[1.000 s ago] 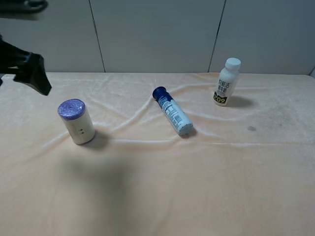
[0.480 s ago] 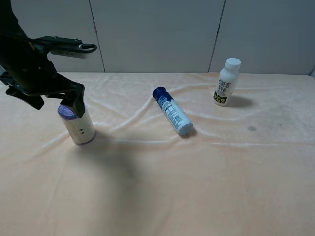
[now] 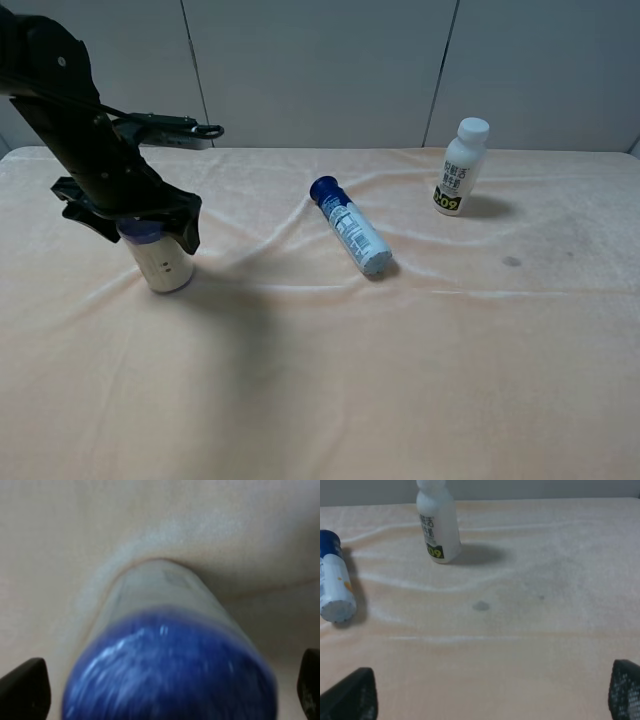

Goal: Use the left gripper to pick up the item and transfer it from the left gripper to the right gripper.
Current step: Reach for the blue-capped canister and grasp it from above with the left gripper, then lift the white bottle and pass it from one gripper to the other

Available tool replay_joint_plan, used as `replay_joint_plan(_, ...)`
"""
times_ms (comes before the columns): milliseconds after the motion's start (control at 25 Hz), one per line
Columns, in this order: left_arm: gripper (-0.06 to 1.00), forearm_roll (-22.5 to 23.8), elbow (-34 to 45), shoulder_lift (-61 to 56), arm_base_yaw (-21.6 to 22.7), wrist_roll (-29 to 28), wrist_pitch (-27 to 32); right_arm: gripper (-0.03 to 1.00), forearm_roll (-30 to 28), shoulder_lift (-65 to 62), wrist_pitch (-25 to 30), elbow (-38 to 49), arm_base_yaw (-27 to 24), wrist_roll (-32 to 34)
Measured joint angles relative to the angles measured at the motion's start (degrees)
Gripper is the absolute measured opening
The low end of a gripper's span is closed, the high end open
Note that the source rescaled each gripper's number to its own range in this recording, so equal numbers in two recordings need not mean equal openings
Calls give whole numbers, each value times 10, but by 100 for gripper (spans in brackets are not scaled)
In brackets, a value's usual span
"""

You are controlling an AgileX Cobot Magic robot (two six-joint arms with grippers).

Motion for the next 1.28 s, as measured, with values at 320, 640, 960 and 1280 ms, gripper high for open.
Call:
replay_joint_plan(320,0,-2,0,20,0,2,-24,100,0,0,1,0,0,0)
replay_joint_plan(640,1,-3,-16,23,0,3,-27,100,0,0,1,0,0,0)
replay_joint_plan(960,1,-26,-146,18,0,3,117,100,2,0,1,0,0,0)
replay_joint_plan(1280,1,-90,-235,12,0,36,191,100,4,0,-1,0,0,0)
